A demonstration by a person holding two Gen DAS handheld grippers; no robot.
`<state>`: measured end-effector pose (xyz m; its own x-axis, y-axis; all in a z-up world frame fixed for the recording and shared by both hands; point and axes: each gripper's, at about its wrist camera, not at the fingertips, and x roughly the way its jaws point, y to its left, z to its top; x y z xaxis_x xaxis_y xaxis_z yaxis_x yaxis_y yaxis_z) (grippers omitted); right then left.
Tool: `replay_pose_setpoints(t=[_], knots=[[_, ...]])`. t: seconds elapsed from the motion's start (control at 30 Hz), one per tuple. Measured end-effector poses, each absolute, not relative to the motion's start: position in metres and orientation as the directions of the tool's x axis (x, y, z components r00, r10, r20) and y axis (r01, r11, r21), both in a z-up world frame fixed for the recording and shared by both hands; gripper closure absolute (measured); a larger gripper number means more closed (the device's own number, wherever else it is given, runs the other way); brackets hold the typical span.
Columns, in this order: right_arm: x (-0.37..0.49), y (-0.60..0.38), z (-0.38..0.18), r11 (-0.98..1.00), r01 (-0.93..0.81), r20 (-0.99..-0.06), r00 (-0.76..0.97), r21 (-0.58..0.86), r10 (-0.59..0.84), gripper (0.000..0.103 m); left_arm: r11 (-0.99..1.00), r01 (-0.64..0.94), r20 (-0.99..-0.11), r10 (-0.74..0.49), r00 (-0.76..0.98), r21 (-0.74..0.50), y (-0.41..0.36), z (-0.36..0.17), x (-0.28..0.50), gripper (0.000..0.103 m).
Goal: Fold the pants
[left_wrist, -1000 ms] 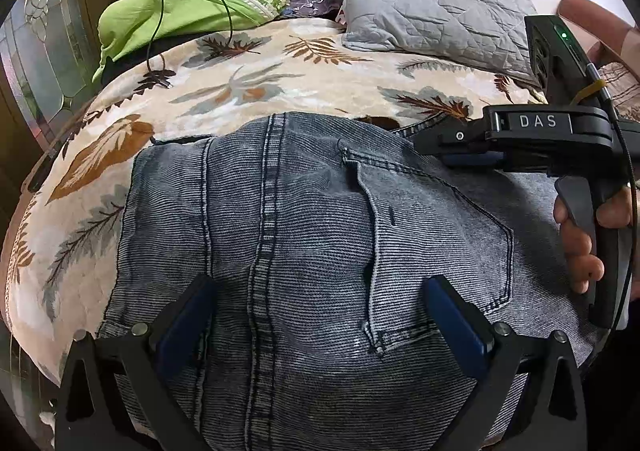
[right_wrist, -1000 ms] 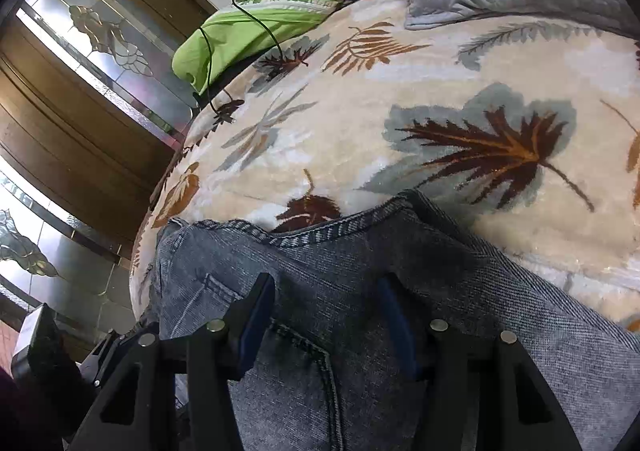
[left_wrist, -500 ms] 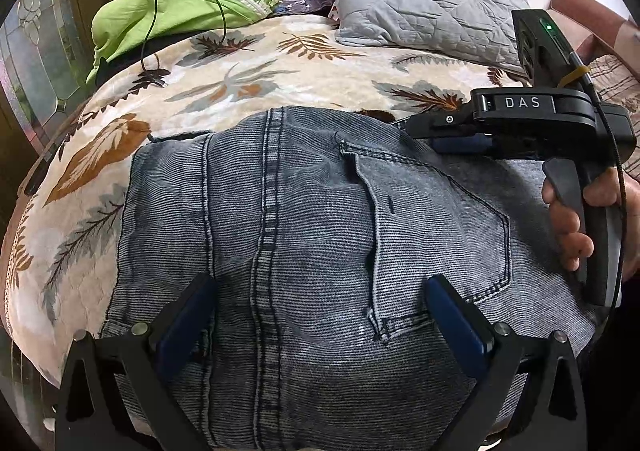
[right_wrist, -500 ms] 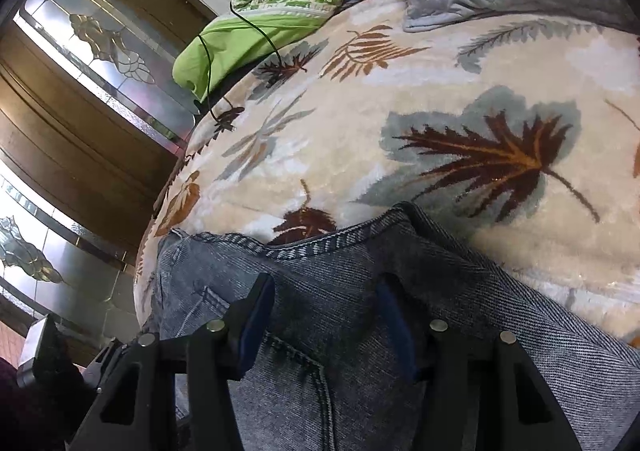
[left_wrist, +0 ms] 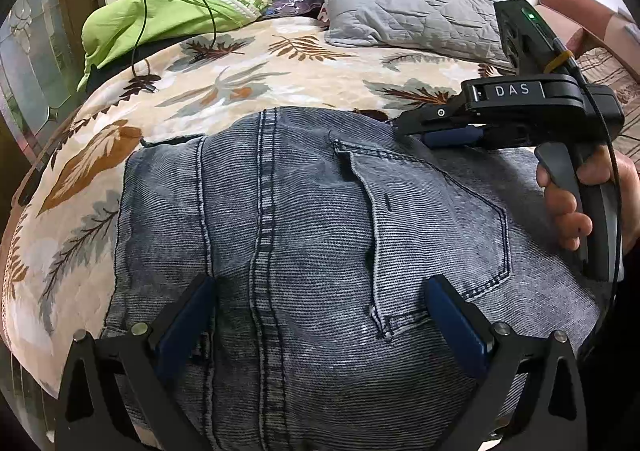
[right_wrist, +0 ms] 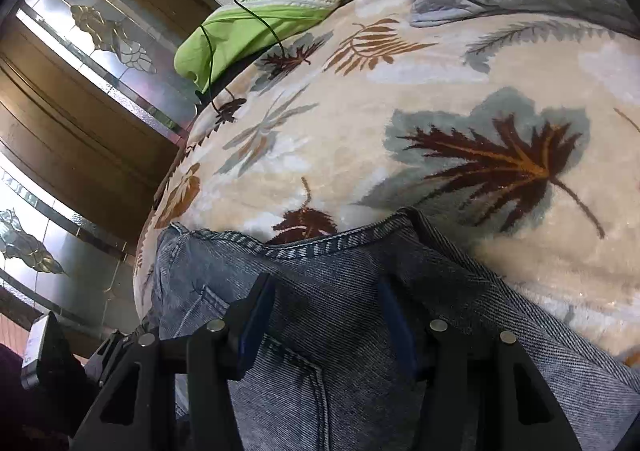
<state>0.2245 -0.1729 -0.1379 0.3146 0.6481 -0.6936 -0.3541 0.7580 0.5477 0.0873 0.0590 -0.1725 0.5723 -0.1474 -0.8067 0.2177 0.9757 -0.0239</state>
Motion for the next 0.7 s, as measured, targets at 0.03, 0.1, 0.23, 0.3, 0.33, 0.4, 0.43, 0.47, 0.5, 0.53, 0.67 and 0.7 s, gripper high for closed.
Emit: replay_pose_setpoints(t=[0.03, 0.1, 0.23, 0.3, 0.33, 0.4, 0.43, 0.47, 0.5, 0.53, 0.67, 0.7], knots=[[0.226, -0.174, -0.138, 0.752, -0.351, -0.689, 0.309, 0.559, 0.656, 0.045, 0.975, 0.222, -0.805, -0.150, 0.573, -0.024, 0.059, -0.173, 0.087, 0.000], [0.229, -0.178, -0.140, 0.736, -0.336, -0.676, 0.295, 0.588, 0.675, 0.045, 0.974, 0.226, -0.805, -0.154, 0.574, -0.025, 0.059, -0.173, 0.087, 0.000], [0.232, -0.182, -0.142, 0.714, -0.316, -0.656, 0.283, 0.625, 0.699, 0.045, 0.973, 0.230, -0.804, -0.157, 0.573, -0.026, 0.060, -0.173, 0.088, 0.000], [0.230, -0.179, -0.141, 0.728, -0.325, -0.669, 0.290, 0.604, 0.684, 0.045, 0.973, 0.230, -0.804, -0.155, 0.574, -0.023, 0.060, -0.173, 0.087, 0.000], [0.230, -0.178, -0.140, 0.733, -0.329, -0.674, 0.294, 0.595, 0.678, 0.045, 0.973, 0.229, -0.804, -0.153, 0.575, -0.021, 0.060, -0.173, 0.087, 0.000], [0.228, -0.175, -0.139, 0.746, -0.333, -0.684, 0.303, 0.576, 0.664, 0.045, 0.974, 0.228, -0.803, -0.149, 0.577, -0.017, 0.059, -0.173, 0.086, 0.000], [0.227, -0.175, -0.138, 0.749, -0.332, -0.685, 0.305, 0.574, 0.661, 0.045, 0.974, 0.225, -0.802, -0.147, 0.580, -0.015, 0.059, -0.173, 0.085, 0.000], [0.227, -0.175, -0.137, 0.749, -0.328, -0.685, 0.307, 0.576, 0.661, 0.045, 0.975, 0.224, -0.800, -0.145, 0.582, -0.015, 0.059, -0.173, 0.085, 0.000], [0.227, -0.176, -0.137, 0.748, -0.320, -0.683, 0.308, 0.581, 0.662, 0.045, 0.975, 0.223, -0.799, -0.144, 0.584, -0.013, 0.059, -0.173, 0.084, 0.000], [0.227, -0.177, -0.136, 0.748, -0.314, -0.682, 0.309, 0.585, 0.663, 0.045, 0.975, 0.221, -0.796, -0.142, 0.588, -0.011, 0.059, -0.173, 0.083, 0.000], [0.221, -0.178, -0.124, 0.766, -0.319, -0.683, 0.348, 0.558, 0.642, 0.045, 0.977, 0.212, -0.788, -0.132, 0.601, -0.002, 0.058, -0.173, 0.080, 0.000], [0.219, -0.178, -0.120, 0.776, -0.323, -0.686, 0.364, 0.541, 0.630, 0.045, 0.978, 0.209, -0.786, -0.127, 0.605, 0.003, 0.057, -0.172, 0.079, 0.000]])
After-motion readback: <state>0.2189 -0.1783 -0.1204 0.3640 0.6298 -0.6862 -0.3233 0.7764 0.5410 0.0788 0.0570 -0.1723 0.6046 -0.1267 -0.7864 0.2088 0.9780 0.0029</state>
